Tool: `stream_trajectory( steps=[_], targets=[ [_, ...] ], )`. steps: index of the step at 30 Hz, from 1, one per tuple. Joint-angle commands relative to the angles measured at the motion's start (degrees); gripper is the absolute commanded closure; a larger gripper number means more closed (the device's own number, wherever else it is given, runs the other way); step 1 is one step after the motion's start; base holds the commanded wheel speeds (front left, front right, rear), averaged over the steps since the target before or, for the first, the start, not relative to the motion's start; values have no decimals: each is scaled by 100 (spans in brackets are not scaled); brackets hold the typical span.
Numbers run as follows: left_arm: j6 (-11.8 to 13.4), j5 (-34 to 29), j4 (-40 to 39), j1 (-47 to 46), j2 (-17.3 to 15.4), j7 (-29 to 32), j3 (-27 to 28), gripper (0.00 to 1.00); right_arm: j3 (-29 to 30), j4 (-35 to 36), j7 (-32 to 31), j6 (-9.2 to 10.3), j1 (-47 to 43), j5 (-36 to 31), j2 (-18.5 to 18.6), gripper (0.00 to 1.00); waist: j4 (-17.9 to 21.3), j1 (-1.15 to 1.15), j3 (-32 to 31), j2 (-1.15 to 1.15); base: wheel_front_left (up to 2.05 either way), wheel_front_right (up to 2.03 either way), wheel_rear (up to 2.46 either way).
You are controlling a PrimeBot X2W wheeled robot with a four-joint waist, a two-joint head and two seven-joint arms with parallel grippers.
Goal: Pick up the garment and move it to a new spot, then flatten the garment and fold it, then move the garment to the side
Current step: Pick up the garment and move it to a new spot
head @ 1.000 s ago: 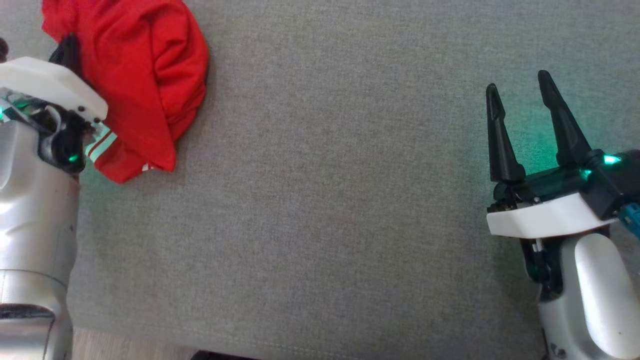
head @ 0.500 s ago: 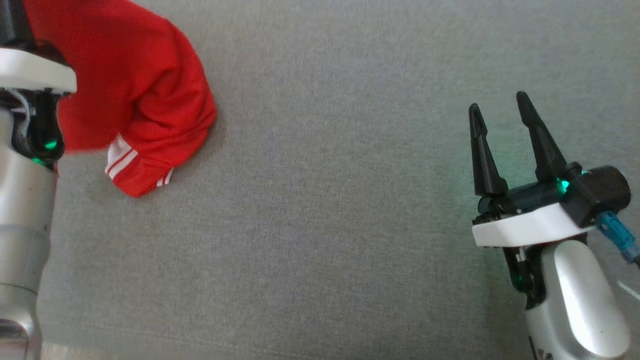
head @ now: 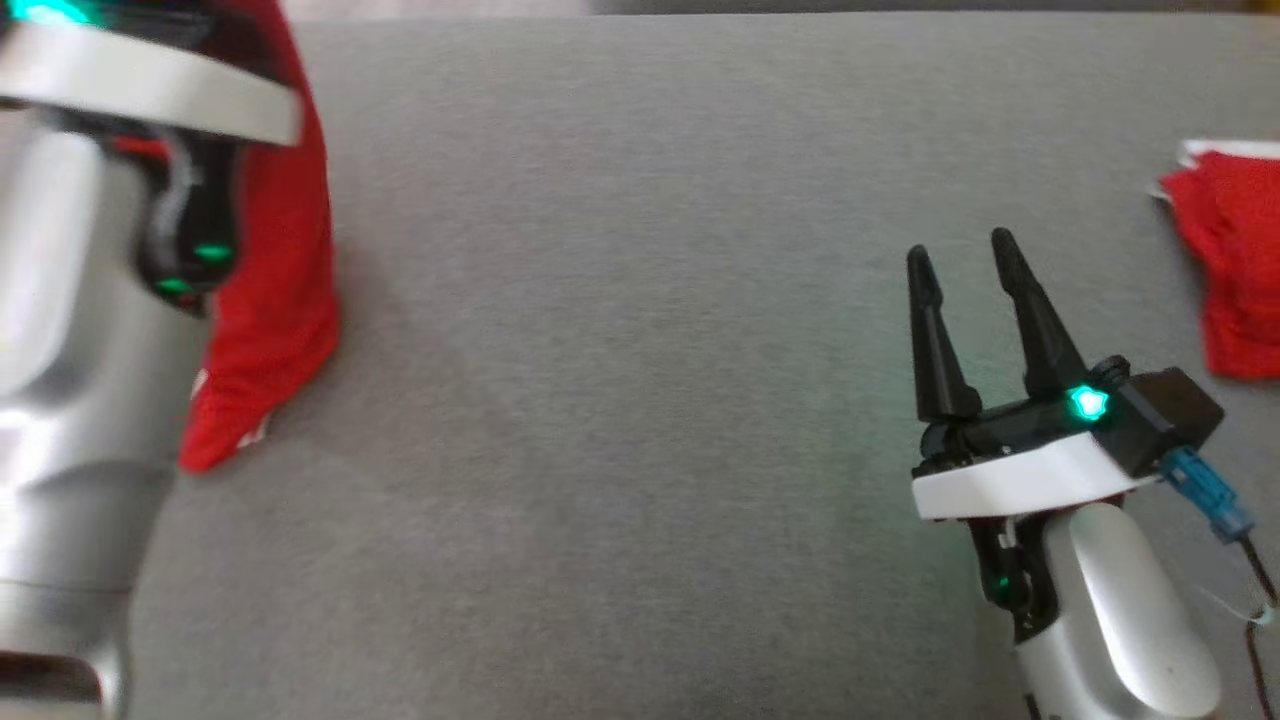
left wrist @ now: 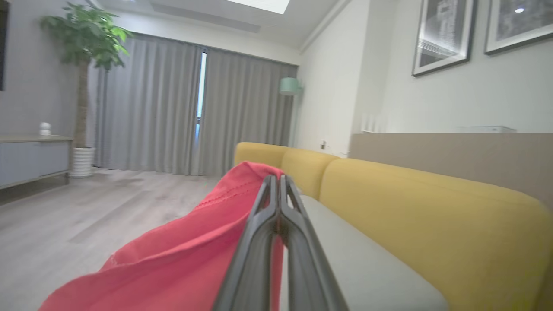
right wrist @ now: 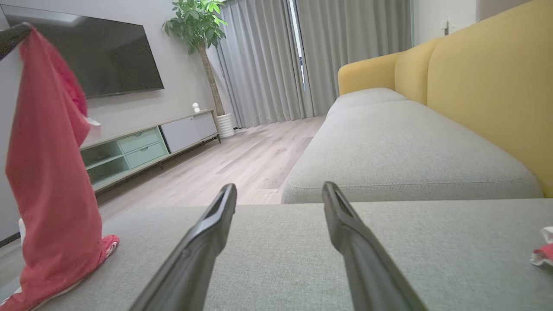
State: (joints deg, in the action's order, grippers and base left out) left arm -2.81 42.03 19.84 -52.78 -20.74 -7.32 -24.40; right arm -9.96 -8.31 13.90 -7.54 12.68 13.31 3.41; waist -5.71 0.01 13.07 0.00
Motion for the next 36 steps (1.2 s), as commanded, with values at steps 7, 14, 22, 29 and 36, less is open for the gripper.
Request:
stream_trajectory(
  steps=[7, 14, 22, 29, 36],
  targets=[
    [265, -329, -772, -422, 430, 461, -517, 100, -216, 125, 105, 5, 423, 299, -53, 0, 1025, -1, 235, 0, 0, 0, 0],
    [412, -516, -499, -452, 1429, 384, -1240, 100, -151, 251, 108, 5, 542, 503, -53, 0, 1686, -1, 397, 0, 0, 0, 0],
    [441, -442, 300, -648, 1773, -105, -1887, 0, -188, 264, 109, 5, 538, 569, -53, 0, 1829, -1, 441, 0, 0, 0, 0],
    [481, -323, 809, -530, 1745, -479, -1992, 0, 36, 231, 109, 5, 439, 359, -53, 0, 1284, -1, 223, 0, 0, 0, 0],
    [702, -578, 927, -2, 1191, -746, -1615, 0, 282, 147, 109, 5, 264, 48, -53, 0, 613, -1, -138, 0, 0, 0, 0]
  ],
)
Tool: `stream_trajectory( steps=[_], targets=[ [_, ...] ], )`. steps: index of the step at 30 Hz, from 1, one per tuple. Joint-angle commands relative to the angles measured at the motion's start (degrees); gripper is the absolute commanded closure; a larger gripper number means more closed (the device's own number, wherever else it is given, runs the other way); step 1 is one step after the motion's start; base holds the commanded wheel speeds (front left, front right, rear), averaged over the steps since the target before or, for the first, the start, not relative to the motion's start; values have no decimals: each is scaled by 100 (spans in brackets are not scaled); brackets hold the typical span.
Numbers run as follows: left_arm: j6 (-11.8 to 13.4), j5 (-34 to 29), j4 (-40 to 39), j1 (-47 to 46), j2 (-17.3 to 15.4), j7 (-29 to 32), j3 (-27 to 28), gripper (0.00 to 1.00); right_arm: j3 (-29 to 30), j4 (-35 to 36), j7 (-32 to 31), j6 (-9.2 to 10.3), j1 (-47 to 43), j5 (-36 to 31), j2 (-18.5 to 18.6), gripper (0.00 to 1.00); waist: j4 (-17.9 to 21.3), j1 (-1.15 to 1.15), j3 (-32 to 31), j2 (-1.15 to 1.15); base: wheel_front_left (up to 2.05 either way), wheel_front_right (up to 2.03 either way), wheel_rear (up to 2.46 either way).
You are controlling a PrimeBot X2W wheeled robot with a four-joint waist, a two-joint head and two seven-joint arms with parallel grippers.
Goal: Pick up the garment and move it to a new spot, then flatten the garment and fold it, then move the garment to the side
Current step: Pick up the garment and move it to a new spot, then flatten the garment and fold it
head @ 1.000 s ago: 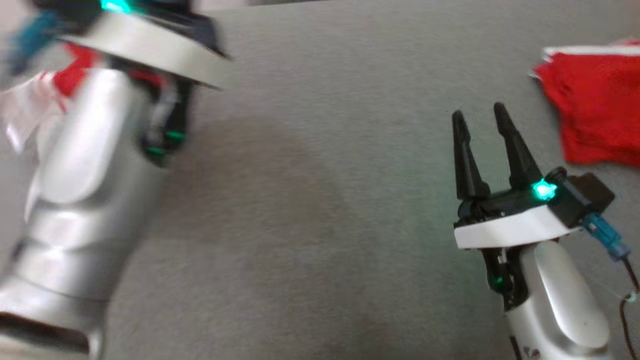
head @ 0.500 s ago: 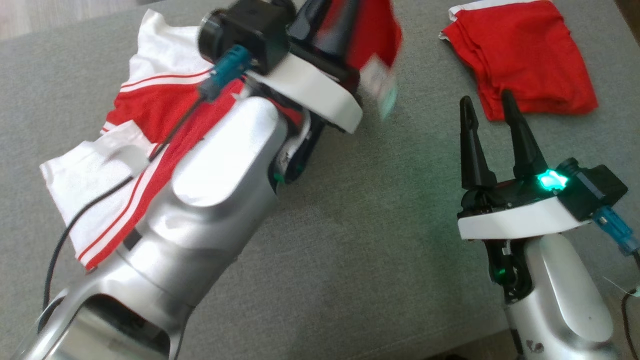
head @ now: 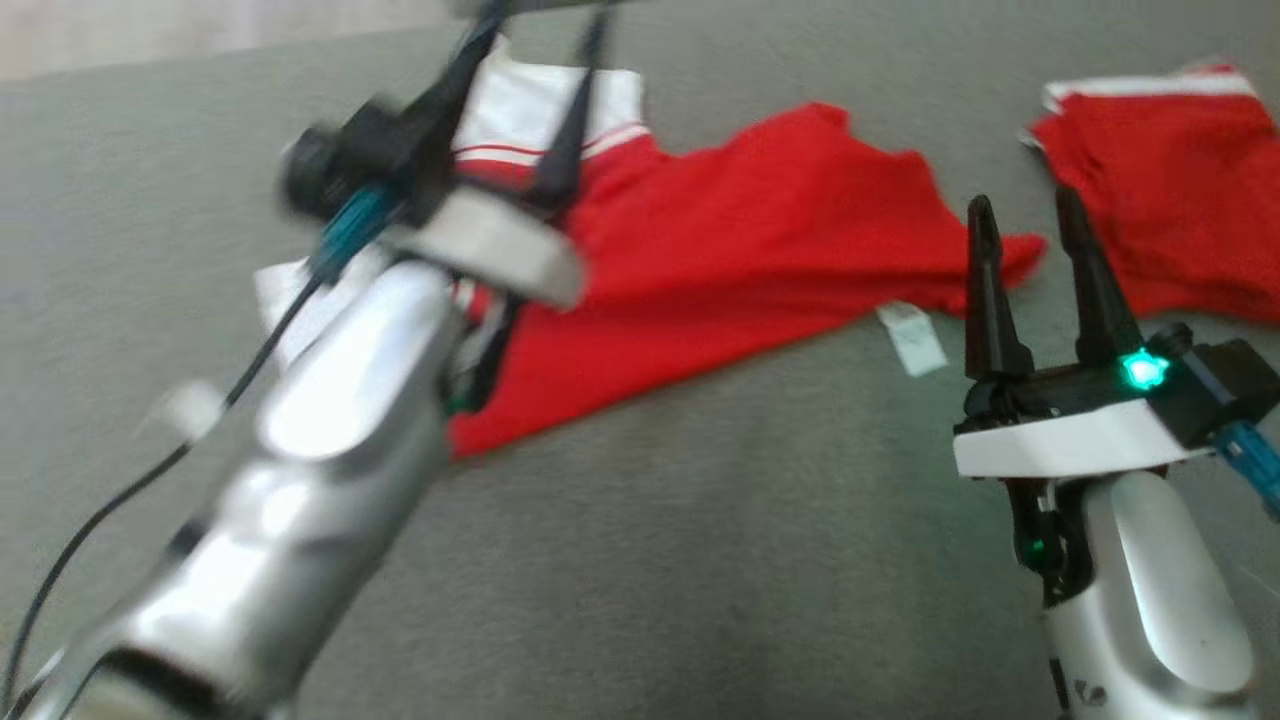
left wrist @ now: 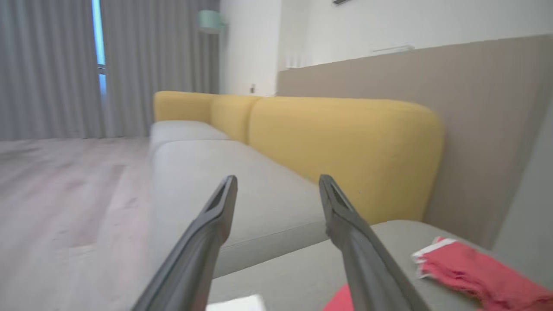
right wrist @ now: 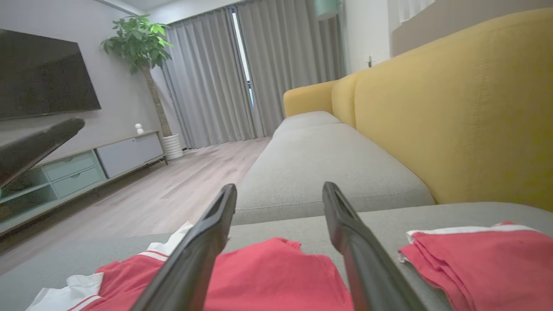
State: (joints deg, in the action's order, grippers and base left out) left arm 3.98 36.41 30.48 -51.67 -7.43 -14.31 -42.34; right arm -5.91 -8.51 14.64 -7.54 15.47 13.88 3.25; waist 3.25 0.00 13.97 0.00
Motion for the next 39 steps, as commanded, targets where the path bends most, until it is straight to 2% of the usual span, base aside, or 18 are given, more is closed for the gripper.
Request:
stream_trajectory(
  steps=[1, 5, 8, 12, 17, 23, 28, 35, 39],
  targets=[
    [62, -90, -182, 35, -264, -58, 258, 0, -83, 139, 36, 5, -59, -67, -37, 0, -396, 0, -296, 0, 0, 0, 0],
    [191, -368, -801, 951, -678, -66, 877, 0, 27, 49, 36, 5, -248, -229, -37, 0, -769, 0, -530, 0, 0, 0, 0],
    [222, -577, -1332, 1841, -867, -67, 1329, 0, 56, -21, 36, 5, -404, -264, -37, 0, -957, 0, -663, 0, 0, 0, 0],
    [286, -838, -2061, 3119, -804, -68, 1925, 0, -10, -102, 36, 5, -566, -262, -37, 0, -1083, 0, -774, 0, 0, 0, 0],
    [175, -1168, -2572, 4128, -439, -68, 2387, 0, -6, -147, 36, 5, -633, -325, -37, 0, -1265, 0, -772, 0, 0, 0, 0],
    [-246, -1588, -2504, 4154, 7, -68, 2659, 0, -166, -192, -202, 5, -243, -633, -12, 0, -1611, 0, -605, 0, 0, 0, 0],
    [-485, -1778, -2382, 4021, 251, -68, 2771, 0, -72, -576, -834, 5, 441, -801, 249, 0, -1899, 0, -342, 0, 0, 0, 0],
    [-717, -1838, -2206, 3881, 428, -69, 2764, 0, -2, -1829, -2015, 5, 1770, -641, 773, 0, -2361, 0, 66, 0, 0, 0, 0],
    [-776, -1728, -2119, 3781, 450, -69, 2633, 0, -301, -2668, -2693, 5, 2412, -409, 1140, 0, -2652, 0, 239, 0, 0, 0, 0]
  ],
)
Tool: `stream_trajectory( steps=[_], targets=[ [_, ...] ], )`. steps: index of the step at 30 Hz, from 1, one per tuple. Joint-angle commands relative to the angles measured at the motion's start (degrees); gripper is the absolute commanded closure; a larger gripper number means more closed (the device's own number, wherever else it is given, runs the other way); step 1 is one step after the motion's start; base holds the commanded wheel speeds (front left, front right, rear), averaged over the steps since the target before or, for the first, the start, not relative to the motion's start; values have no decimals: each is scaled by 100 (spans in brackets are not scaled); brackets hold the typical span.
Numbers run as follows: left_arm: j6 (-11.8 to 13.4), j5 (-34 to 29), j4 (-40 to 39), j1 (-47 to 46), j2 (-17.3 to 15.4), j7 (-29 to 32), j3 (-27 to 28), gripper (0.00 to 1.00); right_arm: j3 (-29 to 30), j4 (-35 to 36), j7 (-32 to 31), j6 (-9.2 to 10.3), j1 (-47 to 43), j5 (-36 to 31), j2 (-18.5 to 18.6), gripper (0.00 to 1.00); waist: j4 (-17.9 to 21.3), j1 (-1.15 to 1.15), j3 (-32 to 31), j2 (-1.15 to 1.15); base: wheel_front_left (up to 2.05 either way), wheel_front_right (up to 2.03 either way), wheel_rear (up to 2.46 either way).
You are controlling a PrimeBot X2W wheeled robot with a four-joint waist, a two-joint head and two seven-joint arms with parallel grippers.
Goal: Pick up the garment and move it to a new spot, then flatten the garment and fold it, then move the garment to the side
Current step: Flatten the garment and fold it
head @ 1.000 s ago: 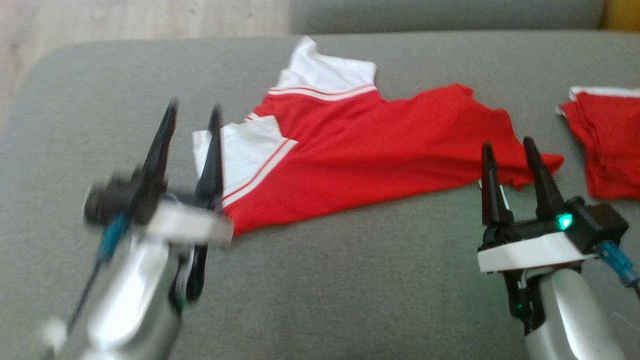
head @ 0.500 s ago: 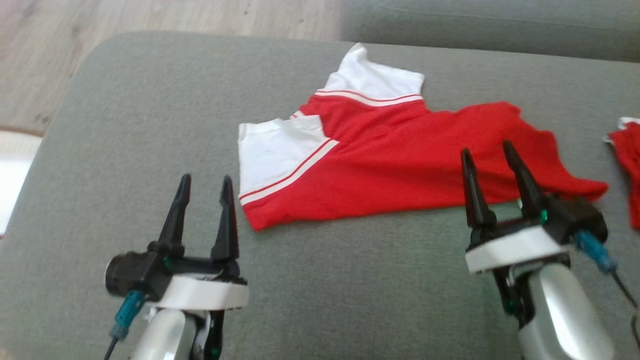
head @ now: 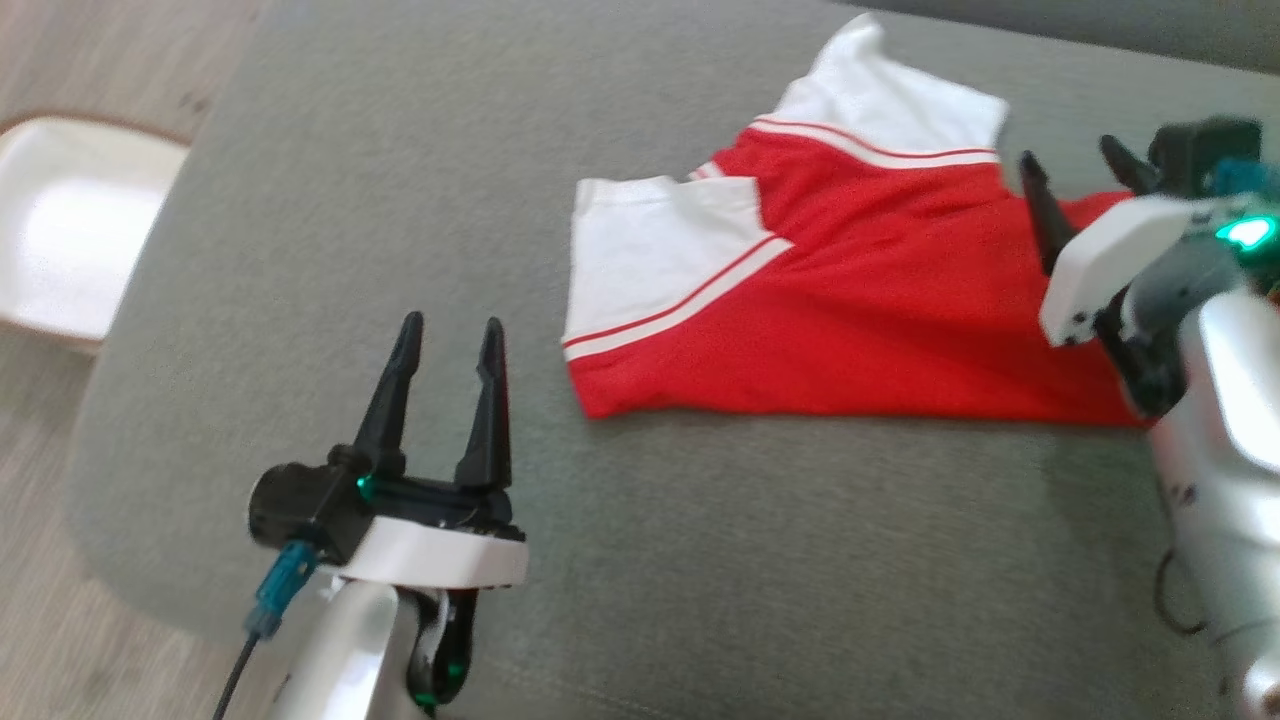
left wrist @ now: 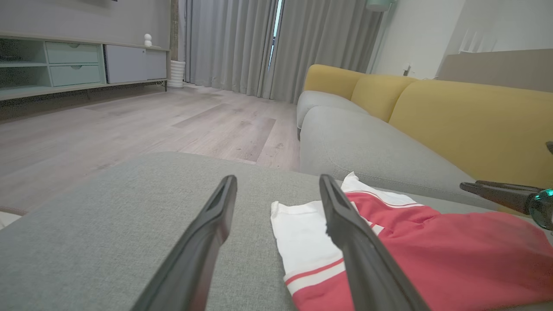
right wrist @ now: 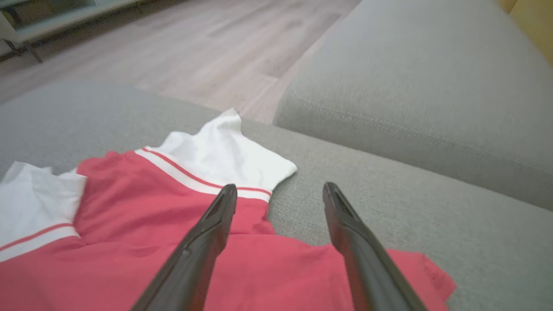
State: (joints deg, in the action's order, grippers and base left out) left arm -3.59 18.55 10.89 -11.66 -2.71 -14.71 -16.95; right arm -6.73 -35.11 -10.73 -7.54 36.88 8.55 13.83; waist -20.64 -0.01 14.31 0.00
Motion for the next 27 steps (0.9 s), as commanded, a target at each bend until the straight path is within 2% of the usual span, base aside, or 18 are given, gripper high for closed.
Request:
stream_trajectory(
  steps=[1, 8, 11, 12, 18, 25, 26, 27],
  targets=[
    [-11, 134, -164, -246, -21, -29, 29, 0, -325, -189, -303, 5, 397, 234, 160, 0, -333, 1, 241, 0, 0, 0, 0],
    [125, 398, -201, -360, -19, -29, -310, 0, -736, -1083, -1157, 5, 958, 948, 531, 0, -650, 1, 380, 0, 0, 0, 0],
    [174, 460, -204, -385, -18, -29, -425, 0, -1095, -1258, -1399, 5, 1117, 1250, 681, 0, -739, 1, 408, 0, 0, 0, 0],
    [189, 478, -205, -391, -18, -29, -446, 0, -1192, -1275, -1422, 5, 1168, 1374, 729, 100, -760, 1, 419, 0, 0, 0, 0],
    [247, 541, -201, -405, -18, -29, -523, 0, -1464, -1417, -941, 5, 1562, 1598, 1047, 100, -832, 1, 451, 0, 0, 0, 0],
    [290, 604, -203, -449, -17, -29, -609, 0, -1486, -1885, 134, 5, 2248, 1135, 1163, 100, -873, 1, 471, 0, 0, 0, 0],
    [294, 612, -203, -462, -17, -29, -614, 0, -1489, -1983, 224, 5, 2322, 1087, 1144, 96, -874, 1, 471, 0, 0, 0, 0],
    [299, 617, -203, -473, -17, -29, -609, 0, -1506, -2087, 290, 5, 2374, 1047, 1114, 0, -872, 1, 466, 0, 0, 0, 0]
  ],
)
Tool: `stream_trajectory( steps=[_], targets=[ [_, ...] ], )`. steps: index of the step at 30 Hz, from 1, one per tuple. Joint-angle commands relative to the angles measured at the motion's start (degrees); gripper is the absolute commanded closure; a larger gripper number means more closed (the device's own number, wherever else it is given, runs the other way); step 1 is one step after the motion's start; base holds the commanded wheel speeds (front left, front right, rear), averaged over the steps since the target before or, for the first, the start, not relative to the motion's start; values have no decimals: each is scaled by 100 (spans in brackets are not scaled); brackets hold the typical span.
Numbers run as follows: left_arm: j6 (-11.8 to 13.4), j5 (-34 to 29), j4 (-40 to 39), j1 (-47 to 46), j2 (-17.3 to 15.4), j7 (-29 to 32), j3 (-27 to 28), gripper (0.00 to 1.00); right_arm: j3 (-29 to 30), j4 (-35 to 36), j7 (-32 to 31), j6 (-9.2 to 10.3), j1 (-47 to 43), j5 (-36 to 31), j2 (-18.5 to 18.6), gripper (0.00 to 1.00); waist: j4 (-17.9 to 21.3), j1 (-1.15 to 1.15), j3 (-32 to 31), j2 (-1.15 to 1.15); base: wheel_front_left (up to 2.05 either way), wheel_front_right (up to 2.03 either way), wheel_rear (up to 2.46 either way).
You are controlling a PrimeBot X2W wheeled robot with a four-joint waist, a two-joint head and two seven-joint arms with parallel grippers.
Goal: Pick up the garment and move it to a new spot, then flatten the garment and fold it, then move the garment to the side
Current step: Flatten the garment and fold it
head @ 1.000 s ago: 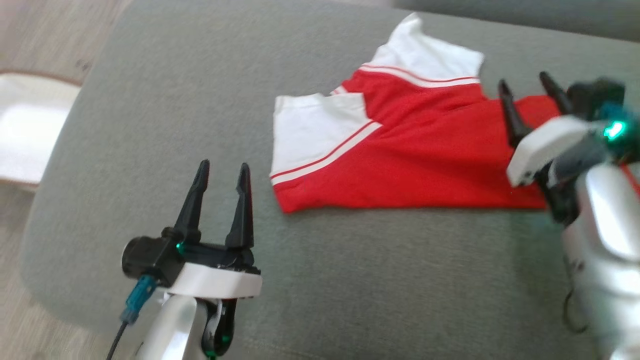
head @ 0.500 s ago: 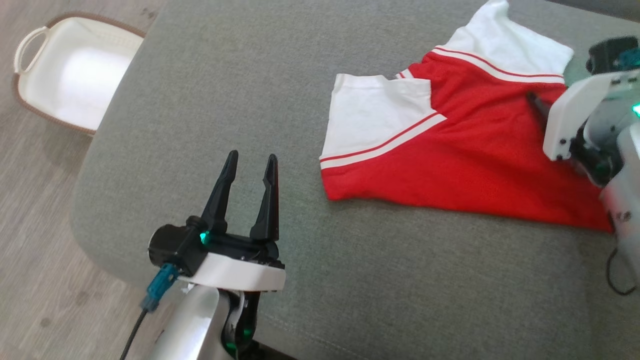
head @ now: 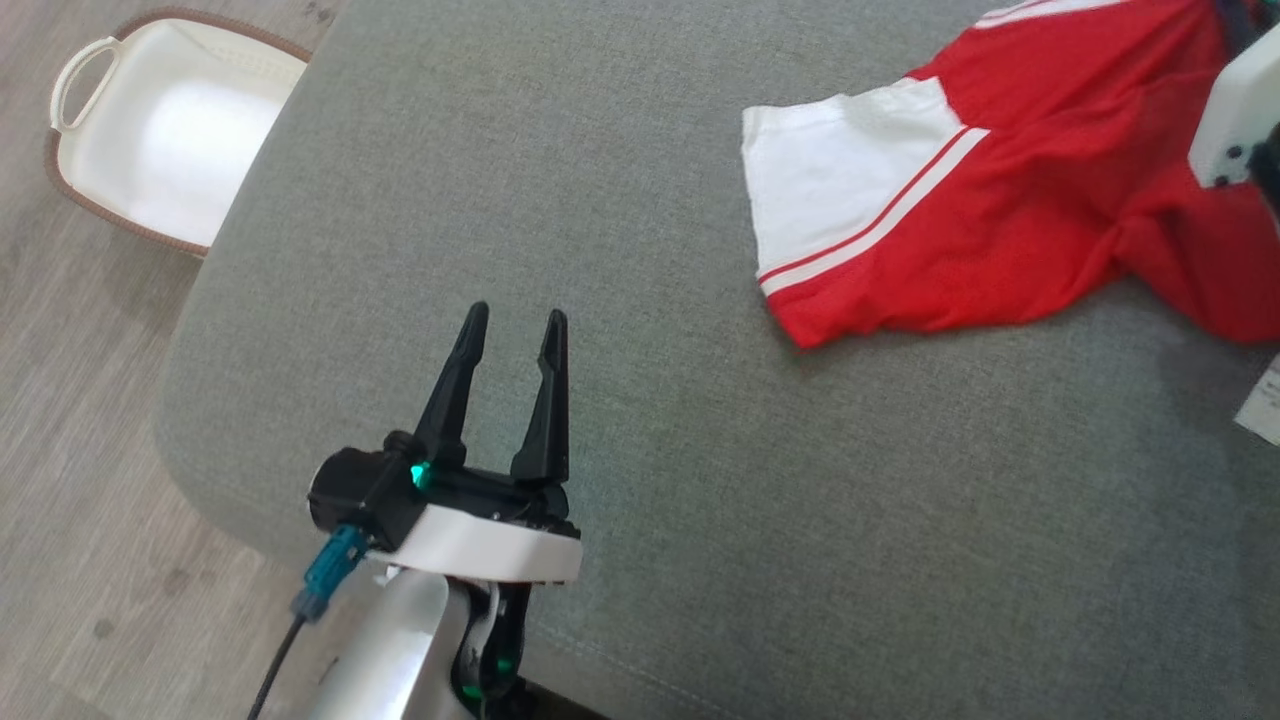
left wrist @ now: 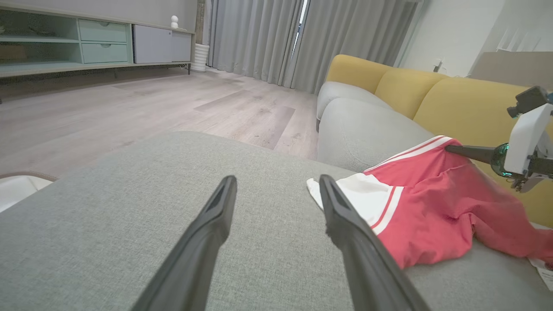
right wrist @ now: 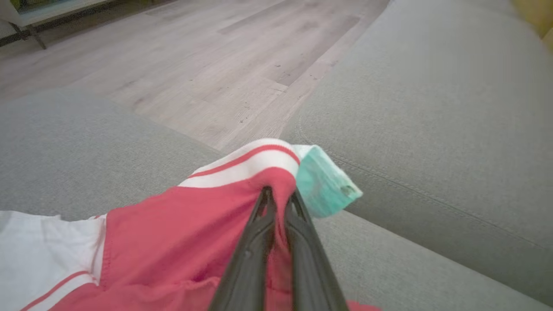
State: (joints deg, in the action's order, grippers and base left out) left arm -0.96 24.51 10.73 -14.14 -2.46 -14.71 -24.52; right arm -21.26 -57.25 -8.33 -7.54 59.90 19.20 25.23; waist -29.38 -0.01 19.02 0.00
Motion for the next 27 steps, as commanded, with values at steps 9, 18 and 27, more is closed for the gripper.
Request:
stream_trajectory(
  steps=[9, 18, 27],
  targets=[
    [11, -181, -133, -242, -43, -29, 445, 0, -219, -461, 864, 5, 37, -260, -248, 0, 388, 1, -250, 0, 0, 0, 0],
    [-123, -453, -96, -256, -42, -29, 1008, 0, 162, -116, 2201, 5, -830, -184, -780, 0, 1274, 1, -752, 0, 0, 0, 0],
    [-207, -611, 62, -267, -42, -29, 1427, 0, 1293, 1945, 2330, 5, -2529, -477, -1233, 0, 2050, 1, -984, 0, 0, 0, 0]
  ],
)
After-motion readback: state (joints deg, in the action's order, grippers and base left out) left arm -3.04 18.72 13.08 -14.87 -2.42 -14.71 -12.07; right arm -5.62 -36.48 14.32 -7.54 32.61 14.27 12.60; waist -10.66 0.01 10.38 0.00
